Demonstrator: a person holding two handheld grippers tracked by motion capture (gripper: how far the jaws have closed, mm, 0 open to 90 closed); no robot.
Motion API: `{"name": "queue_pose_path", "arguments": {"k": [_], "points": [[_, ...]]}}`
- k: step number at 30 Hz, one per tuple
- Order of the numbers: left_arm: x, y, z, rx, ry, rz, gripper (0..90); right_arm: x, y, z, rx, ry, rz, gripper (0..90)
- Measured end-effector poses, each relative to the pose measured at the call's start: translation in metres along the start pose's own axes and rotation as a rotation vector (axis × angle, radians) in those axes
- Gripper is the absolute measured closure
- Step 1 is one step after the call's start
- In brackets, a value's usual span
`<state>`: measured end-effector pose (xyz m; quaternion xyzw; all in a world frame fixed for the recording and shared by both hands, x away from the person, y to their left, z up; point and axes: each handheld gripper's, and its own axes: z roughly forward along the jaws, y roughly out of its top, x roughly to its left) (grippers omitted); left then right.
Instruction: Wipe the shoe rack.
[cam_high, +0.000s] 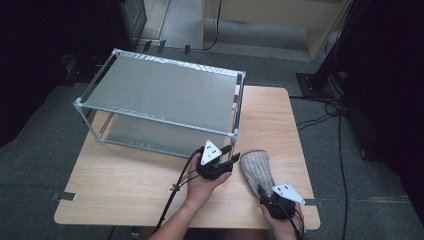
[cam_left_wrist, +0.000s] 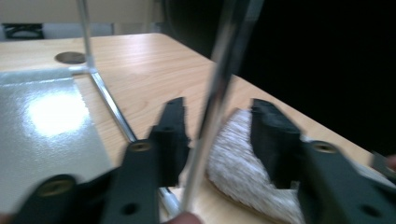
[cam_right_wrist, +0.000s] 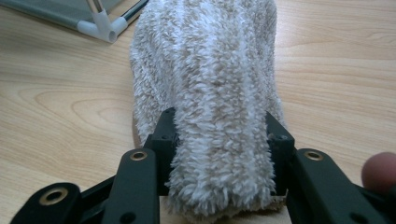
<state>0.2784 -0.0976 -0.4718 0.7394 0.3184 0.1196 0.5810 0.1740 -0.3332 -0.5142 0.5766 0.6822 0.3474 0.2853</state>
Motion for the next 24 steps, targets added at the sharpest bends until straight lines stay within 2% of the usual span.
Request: {"name": "queue_pose_path", "arguments": {"k": [1,2,5,7,10,12,15,17,21,24], "points": [[-0.002,-0.001,-0.008,-0.002,-0.003,0.012,48.8,-0.001,0.000,0.000,-0.001,-0.001,0.003,58.7],[-0.003,-0.002,-0.013,-0.001,0.005,0.018,44.0,-0.001,0.001,0.001,0.001,-0.007,0.009,58.6],[-0.004,-0.009,-0.038,-0.014,0.025,0.039,37.6,-0.003,0.003,0.003,-0.002,-0.017,0.011,58.4],[0.000,-0.016,-0.058,-0.007,0.045,0.051,30.3,-0.004,0.006,0.005,-0.005,-0.027,0.010,58.2],[0.008,-0.024,-0.086,-0.005,0.060,0.066,26.5,-0.009,0.012,0.010,-0.003,-0.046,0.026,58.1],[0.016,-0.031,-0.107,0.006,0.084,0.061,24.9,-0.013,0.017,0.015,-0.001,-0.069,0.030,58.1],[0.028,-0.043,-0.139,0.025,0.166,0.063,20.5,-0.022,0.022,0.023,-0.001,-0.106,0.049,58.1],[0.034,-0.049,-0.156,0.028,0.190,0.054,18.8,-0.028,0.026,0.028,0.000,-0.118,0.078,58.1],[0.048,-0.063,-0.191,0.025,0.230,0.023,17.9,-0.033,0.030,0.035,-0.005,-0.122,0.081,57.2],[0.060,-0.074,-0.216,0.021,0.272,-0.003,17.4,-0.036,0.032,0.034,-0.024,-0.108,0.080,48.5]]}}
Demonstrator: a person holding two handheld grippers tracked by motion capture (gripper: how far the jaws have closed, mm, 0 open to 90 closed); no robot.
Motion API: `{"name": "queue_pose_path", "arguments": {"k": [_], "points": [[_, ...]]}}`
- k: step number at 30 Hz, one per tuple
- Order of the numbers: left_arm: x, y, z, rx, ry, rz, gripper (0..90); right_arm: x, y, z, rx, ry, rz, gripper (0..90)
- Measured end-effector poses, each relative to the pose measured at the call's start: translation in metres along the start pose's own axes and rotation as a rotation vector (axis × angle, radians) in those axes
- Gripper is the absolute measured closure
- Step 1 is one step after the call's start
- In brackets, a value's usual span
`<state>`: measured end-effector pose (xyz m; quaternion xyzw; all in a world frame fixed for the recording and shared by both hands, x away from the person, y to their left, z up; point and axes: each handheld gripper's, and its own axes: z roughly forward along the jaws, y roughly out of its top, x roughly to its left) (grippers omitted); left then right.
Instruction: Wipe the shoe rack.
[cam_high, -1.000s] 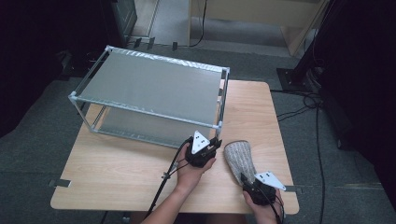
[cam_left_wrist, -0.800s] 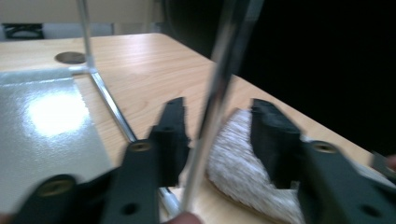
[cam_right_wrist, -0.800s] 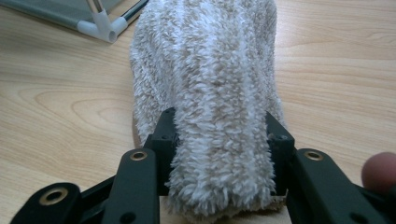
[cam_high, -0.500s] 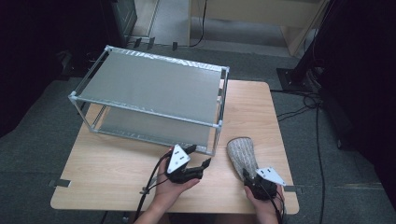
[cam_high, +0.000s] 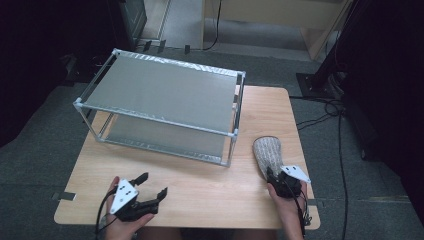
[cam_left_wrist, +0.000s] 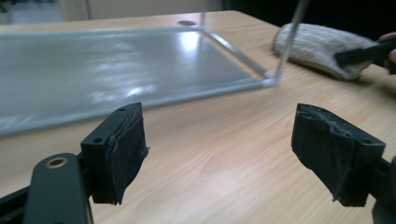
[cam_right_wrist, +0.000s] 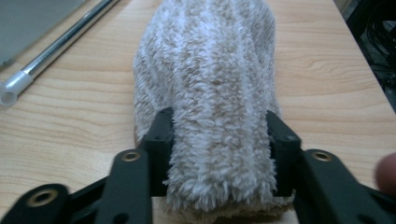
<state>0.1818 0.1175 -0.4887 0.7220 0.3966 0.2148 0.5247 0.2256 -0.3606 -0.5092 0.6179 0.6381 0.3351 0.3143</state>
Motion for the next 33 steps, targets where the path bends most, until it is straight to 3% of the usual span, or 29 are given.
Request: {"name": "queue_pose_path", "arguments": {"k": [4,7,10,13,17,20,27,33], "points": [[0.026,-0.013,-0.027,-0.010,0.054,-0.058,17.1,-0.004,0.000,-0.011,-0.045,0.045,-0.004,24.5],[0.045,-0.019,-0.044,-0.030,0.097,-0.099,17.0,-0.010,-0.002,-0.023,-0.081,0.065,-0.007,15.1],[0.059,-0.022,-0.054,-0.036,0.121,-0.124,16.2,-0.018,-0.008,-0.038,-0.132,0.079,-0.006,13.4],[0.072,-0.025,-0.061,-0.047,0.147,-0.138,16.2,-0.032,-0.017,-0.049,-0.147,0.115,-0.017,11.1],[0.084,-0.030,-0.063,-0.038,0.164,-0.146,15.1,-0.053,-0.025,-0.057,-0.171,0.141,0.054,10.3],[0.093,-0.033,-0.066,-0.039,0.179,-0.154,14.9,-0.068,-0.027,-0.059,-0.187,0.118,0.082,10.5],[0.116,-0.039,-0.073,-0.054,0.204,-0.207,14.4,-0.080,-0.037,-0.054,-0.206,0.083,0.090,12.0],[0.121,-0.041,-0.073,-0.046,0.213,-0.222,14.4,-0.080,-0.039,-0.047,-0.188,0.062,0.127,13.1]]}}
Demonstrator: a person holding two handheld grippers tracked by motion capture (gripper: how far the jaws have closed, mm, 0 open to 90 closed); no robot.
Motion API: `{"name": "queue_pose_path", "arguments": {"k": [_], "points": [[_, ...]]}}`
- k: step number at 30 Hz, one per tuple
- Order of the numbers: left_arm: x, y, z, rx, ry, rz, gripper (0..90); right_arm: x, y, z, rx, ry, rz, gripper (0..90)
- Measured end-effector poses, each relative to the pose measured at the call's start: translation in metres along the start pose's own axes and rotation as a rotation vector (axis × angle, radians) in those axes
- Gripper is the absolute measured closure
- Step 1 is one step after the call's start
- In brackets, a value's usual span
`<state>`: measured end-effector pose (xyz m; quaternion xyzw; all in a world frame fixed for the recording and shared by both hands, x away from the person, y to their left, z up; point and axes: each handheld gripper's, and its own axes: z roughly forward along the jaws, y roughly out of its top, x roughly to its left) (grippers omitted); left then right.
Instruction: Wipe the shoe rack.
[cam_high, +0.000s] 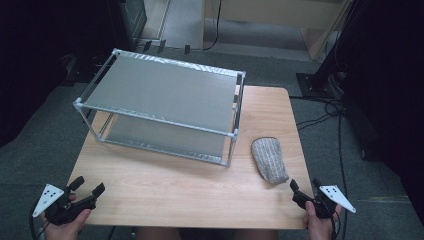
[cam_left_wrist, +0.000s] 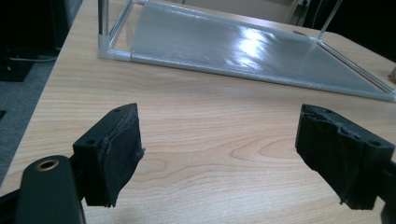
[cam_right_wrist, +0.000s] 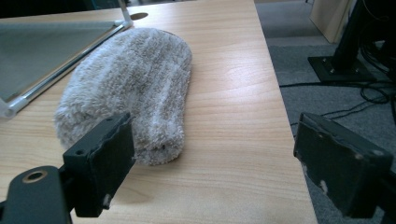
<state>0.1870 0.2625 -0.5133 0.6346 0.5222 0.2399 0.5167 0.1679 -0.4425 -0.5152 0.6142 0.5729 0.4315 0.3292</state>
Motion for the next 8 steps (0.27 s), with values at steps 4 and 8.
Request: {"name": "queue_pose_path", "arguments": {"k": [4,8], "points": [[0.0015,-0.0001,0.0013,0.009,-0.008,-0.006,14.4,-0.0017,-0.0012,0.0014,0.014,0.018,0.008,13.1],[0.0009,-0.0003,0.0021,0.013,-0.009,-0.005,14.5,-0.0027,-0.0012,0.0018,0.023,0.029,0.033,13.1]]}}
